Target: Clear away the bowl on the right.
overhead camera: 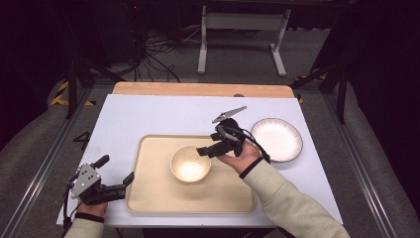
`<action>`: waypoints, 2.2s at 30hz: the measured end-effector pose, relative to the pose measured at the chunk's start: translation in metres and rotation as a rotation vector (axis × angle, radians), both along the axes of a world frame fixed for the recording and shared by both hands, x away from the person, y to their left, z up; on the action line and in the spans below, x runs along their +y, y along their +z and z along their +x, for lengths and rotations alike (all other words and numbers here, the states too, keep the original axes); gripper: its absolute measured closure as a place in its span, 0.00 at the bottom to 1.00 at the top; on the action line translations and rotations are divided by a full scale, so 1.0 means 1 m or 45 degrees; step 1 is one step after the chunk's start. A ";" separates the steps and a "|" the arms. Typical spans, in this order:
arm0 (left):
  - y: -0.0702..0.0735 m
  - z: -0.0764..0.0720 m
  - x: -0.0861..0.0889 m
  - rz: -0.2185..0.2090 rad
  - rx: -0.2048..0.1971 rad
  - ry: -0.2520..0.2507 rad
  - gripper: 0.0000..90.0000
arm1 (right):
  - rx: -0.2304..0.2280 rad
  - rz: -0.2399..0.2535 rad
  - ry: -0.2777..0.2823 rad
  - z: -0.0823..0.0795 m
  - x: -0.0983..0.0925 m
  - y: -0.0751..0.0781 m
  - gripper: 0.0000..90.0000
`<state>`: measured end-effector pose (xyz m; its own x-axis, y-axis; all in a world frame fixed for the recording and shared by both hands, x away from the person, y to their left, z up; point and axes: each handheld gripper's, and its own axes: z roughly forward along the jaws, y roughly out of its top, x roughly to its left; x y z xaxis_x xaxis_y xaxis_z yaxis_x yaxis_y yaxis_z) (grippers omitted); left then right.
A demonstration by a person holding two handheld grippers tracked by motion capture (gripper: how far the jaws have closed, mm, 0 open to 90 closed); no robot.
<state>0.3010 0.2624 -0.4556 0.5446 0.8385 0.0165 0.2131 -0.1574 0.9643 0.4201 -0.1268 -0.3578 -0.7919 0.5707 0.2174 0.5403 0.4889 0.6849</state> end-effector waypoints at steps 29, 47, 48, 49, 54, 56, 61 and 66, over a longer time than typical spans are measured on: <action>0.000 0.000 -0.001 0.010 -0.006 -0.006 0.00 | -0.277 0.137 0.115 -0.029 -0.037 -0.013 0.00; 0.000 0.000 -0.001 0.011 -0.006 0.000 0.00 | -0.611 0.238 0.006 -0.057 -0.092 -0.021 0.00; 0.000 0.000 -0.001 0.011 -0.006 -0.001 0.00 | -0.630 0.242 -0.006 -0.058 -0.095 -0.023 0.00; 0.000 0.000 -0.001 0.011 -0.006 0.000 0.00 | -0.638 0.253 -0.014 -0.059 -0.097 -0.024 0.00; 0.000 0.000 -0.001 0.010 -0.007 -0.001 0.00 | -0.759 0.244 -0.084 -0.068 -0.104 -0.026 0.00; 0.000 0.000 -0.001 0.009 -0.007 -0.001 0.00 | -0.814 0.261 -0.116 -0.072 -0.108 -0.028 0.00; 0.000 -0.001 -0.001 0.005 -0.005 0.002 0.00 | -0.868 0.268 -0.208 -0.077 -0.118 -0.039 0.00; 0.000 -0.001 0.000 0.003 -0.005 -0.001 0.00 | -0.873 0.269 -0.265 -0.080 -0.126 -0.046 0.00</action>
<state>0.3005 0.2621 -0.4555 0.5454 0.8379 0.0210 0.2090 -0.1602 0.9647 0.3403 -0.2525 -0.4040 -0.6694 0.7244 -0.1649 0.0251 0.2439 0.9695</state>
